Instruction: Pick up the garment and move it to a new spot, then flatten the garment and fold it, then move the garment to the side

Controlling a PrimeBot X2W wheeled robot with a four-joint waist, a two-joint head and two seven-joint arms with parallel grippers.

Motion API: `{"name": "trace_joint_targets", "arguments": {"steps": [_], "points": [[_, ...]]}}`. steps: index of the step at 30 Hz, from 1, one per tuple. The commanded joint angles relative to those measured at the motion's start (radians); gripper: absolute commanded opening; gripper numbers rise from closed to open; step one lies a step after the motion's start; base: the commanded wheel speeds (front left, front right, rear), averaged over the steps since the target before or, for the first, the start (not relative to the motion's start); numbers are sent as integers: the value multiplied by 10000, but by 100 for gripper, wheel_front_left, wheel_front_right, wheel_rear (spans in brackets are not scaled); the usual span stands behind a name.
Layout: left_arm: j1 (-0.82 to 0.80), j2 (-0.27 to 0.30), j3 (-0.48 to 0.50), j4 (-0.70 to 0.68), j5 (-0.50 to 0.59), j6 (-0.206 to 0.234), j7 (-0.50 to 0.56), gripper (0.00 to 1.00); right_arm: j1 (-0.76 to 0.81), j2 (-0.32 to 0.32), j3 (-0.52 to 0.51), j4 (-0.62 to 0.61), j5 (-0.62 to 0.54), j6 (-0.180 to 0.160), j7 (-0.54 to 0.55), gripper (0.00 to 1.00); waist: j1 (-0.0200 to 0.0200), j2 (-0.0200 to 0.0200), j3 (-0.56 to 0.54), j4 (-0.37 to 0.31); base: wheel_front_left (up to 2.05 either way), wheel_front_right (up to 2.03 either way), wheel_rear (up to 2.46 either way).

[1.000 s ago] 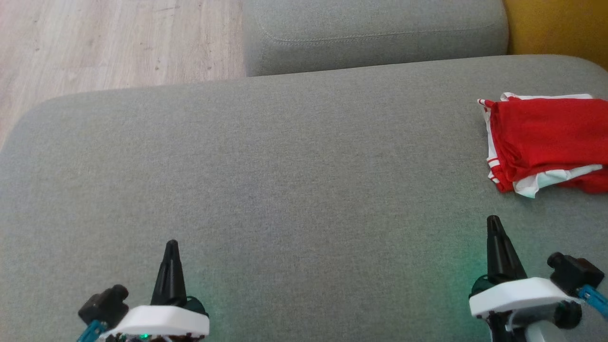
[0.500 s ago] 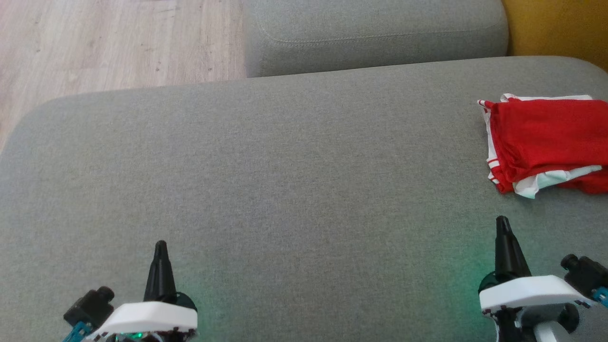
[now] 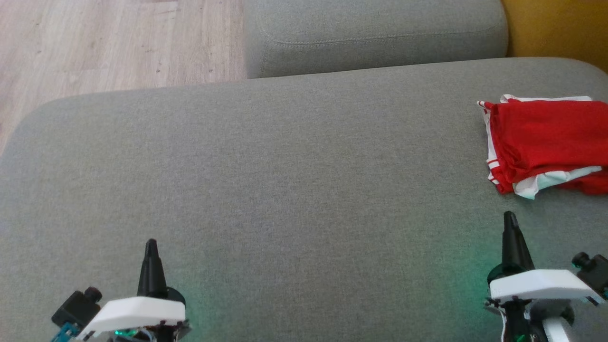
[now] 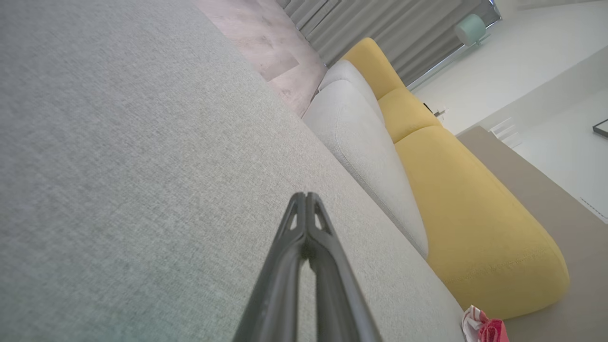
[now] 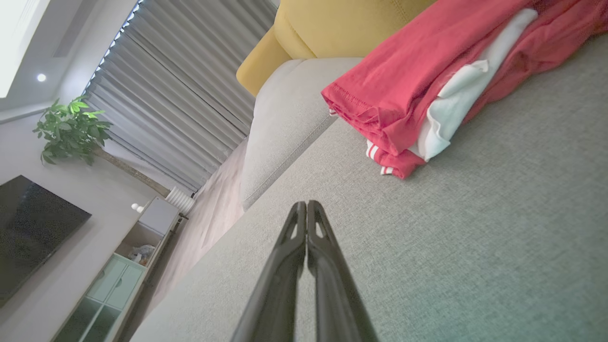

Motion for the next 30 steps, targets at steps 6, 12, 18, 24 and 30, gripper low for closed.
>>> {"name": "trace_joint_targets", "arguments": {"steps": [6, 12, 18, 24, 30], "points": [[-531, 87, 385, -380, -602, -70, 193, 0, -491, -183, -16, -401, 785, 18, 187, 0, 0, 0, -13, 4, 0, 0, 0], [-560, 90, 528, -429, -1155, -77, 369, 0, -534, -190, -78, -426, 1478, 19, 354, 0, 0, 0, -27, 8, 0, 0, 0], [-589, 94, 672, -478, -1708, -85, 546, 0, -577, -195, -143, -451, 2171, 21, 523, 0, 0, 0, -42, 12, 0, 0, 0], [-618, 96, 817, -527, -2257, -92, 723, 0, -621, -199, -209, -476, 2857, 22, 693, 0, 0, 0, -56, 16, 0, 0, 0], [-647, 98, 962, -576, -2808, -99, 901, 0, -664, -201, -278, -500, 3546, 24, 864, 0, 0, 0, -71, 20, 0, 0, 0]]}}
